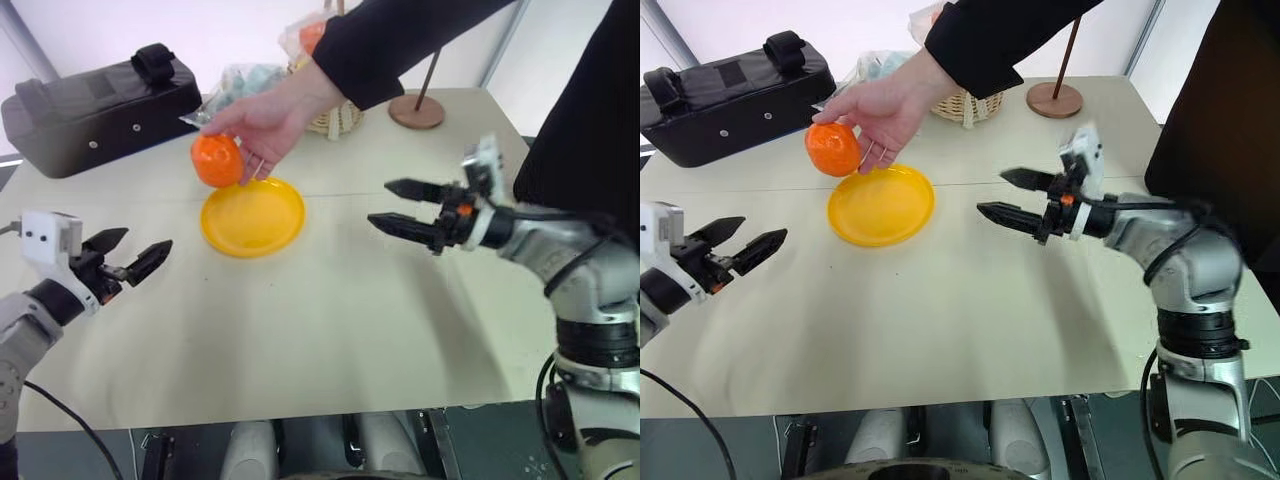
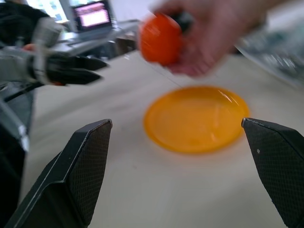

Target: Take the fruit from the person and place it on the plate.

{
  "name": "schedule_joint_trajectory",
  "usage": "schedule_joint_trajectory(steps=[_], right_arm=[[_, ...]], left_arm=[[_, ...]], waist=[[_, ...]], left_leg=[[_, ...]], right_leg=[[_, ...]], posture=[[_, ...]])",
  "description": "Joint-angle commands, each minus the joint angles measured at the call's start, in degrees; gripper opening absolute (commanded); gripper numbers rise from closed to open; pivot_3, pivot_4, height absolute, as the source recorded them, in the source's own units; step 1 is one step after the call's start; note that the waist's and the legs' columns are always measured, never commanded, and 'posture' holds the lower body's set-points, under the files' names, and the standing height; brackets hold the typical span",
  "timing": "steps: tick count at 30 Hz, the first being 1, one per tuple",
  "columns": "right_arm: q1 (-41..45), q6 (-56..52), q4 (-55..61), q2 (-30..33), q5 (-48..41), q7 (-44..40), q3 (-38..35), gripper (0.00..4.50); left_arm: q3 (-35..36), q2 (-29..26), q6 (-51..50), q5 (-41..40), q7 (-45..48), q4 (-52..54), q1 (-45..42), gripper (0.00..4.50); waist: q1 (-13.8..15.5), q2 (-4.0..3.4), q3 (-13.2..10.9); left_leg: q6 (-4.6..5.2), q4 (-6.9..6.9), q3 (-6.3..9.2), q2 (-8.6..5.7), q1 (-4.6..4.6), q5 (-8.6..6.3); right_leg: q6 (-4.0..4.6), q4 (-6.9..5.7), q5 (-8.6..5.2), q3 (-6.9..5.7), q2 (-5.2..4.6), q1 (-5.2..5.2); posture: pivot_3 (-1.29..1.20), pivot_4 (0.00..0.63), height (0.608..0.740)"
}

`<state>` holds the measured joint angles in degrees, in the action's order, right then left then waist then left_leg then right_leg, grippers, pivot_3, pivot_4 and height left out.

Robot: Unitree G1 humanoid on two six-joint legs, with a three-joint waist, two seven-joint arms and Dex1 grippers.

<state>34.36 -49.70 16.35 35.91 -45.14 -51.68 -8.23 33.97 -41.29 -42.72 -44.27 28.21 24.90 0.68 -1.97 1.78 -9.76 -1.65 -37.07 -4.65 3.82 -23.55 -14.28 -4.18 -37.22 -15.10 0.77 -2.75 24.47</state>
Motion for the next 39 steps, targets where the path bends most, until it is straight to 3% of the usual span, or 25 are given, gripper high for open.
schedule_joint_trajectory(steps=[1, 7, 17, 30, 35, 39], right_arm=[[0.56, -0.68, 1.15, -0.80, -1.62, 1.78, -0.02, 4.46], [0.54, 0.79, -0.71, -1.47, 0.48, 2.91, 1.70, 4.46], [-0.30, 1.30, -0.22, -2.12, 1.29, 4.49, 2.55, 4.46], [-2.17, 1.38, 1.56, -1.95, 0.98, 7.84, 1.36, 4.46], [-2.17, 1.67, 1.34, -1.99, 1.10, 8.27, 1.36, 4.50], [-2.34, 1.69, 1.41, -2.04, 1.00, 8.48, 1.41, 4.50]], left_arm=[[-0.43, 0.66, 3.16, -0.42, -0.95, 1.72, -4.47, 4.50], [-7.11, 1.17, 4.66, 1.32, -1.98, 2.68, -13.48, 4.50], [-16.74, 6.69, 9.83, 6.55, -1.85, -6.17, -24.80, 4.50], [-20.40, 10.54, 10.91, 9.51, -1.50, -10.45, -27.67, 4.50], [-20.70, 11.51, 11.39, 9.40, -1.42, -10.13, -28.10, 3.15], [-20.81, 11.52, 11.23, 10.06, -1.82, -9.85, -28.04, 3.12]], waist=[[0.31, 0.00, 0.00], [1.35, 0.00, 0.00], [1.21, 0.00, 0.00], [1.25, 0.00, 0.00], [1.28, 0.00, 0.00], [1.27, 0.00, 0.00]], left_leg=[[0.00, -0.02, -0.02, -0.01, 0.00, 0.00], [0.00, -0.07, -0.08, -0.05, -0.02, 0.00], [0.01, -0.07, -0.06, -0.03, -0.02, 0.01], [0.01, -0.08, -0.04, -0.03, -0.04, 0.01], [0.01, -0.09, -0.04, -0.03, -0.04, 0.01], [0.01, -0.09, -0.04, -0.03, -0.04, 0.01]], right_leg=[[0.01, 0.00, 0.00, 0.01, -0.02, -0.01], [-0.05, 0.02, 0.03, 0.05, -0.04, -0.01], [-0.17, 0.00, 0.10, 0.05, 0.07, 0.00], [-0.19, 0.00, 0.11, 0.05, 0.07, 0.00], [-0.19, 0.00, 0.11, 0.05, 0.07, 0.00], [-0.19, 0.00, 0.11, 0.05, 0.07, 0.00]], posture=[[0.00, 0.150, 0.740], [0.00, 0.150, 0.740], [0.00, 0.150, 0.740], [0.00, 0.150, 0.740], [0.00, 0.150, 0.740], [0.00, 0.150, 0.740]])
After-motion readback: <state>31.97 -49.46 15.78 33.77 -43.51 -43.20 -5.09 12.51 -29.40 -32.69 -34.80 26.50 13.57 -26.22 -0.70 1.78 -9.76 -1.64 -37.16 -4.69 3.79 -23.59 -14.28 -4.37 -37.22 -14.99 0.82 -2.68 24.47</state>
